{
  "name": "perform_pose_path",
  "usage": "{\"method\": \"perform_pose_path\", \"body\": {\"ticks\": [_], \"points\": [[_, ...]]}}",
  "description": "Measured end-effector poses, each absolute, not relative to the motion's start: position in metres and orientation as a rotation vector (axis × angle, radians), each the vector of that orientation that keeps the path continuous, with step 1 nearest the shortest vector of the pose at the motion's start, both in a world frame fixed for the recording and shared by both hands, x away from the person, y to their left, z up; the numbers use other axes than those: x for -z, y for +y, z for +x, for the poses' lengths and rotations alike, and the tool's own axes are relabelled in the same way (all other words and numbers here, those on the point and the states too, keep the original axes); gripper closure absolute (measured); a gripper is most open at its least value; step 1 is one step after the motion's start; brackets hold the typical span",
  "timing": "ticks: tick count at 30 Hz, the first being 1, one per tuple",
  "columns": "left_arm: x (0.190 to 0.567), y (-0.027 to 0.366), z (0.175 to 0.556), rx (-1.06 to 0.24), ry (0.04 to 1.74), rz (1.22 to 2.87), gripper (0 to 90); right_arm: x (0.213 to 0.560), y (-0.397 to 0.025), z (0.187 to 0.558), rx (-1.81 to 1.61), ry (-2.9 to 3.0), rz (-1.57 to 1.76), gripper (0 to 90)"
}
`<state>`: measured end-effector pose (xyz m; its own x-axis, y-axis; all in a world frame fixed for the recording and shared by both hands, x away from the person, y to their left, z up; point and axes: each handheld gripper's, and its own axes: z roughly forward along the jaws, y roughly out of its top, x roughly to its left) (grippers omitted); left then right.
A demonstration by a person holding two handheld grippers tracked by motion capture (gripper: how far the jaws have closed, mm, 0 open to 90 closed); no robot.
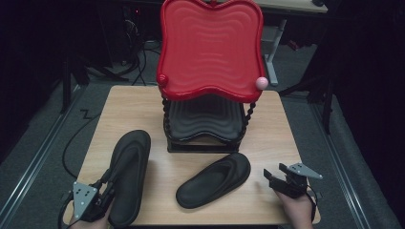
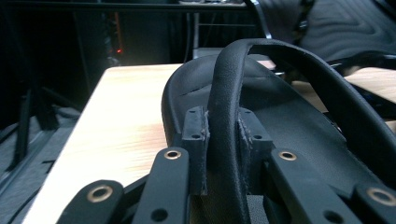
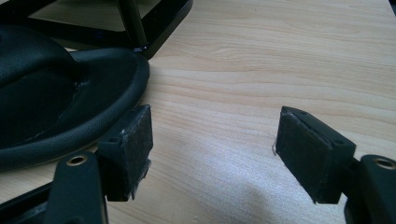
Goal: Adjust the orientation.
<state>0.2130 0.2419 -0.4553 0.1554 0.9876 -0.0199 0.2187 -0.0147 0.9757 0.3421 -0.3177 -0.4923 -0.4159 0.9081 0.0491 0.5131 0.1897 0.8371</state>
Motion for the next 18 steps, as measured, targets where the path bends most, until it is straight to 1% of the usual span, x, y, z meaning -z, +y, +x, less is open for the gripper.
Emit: {"method": "perform_pose_path", "body": {"ticks": [18], "points": [[0.442, 0.198, 0.201, -0.901, 1.075, 1.456, 76.0, 0.492, -0.318, 0.342, -1.134, 2.009, 1.324, 27.6]]}}
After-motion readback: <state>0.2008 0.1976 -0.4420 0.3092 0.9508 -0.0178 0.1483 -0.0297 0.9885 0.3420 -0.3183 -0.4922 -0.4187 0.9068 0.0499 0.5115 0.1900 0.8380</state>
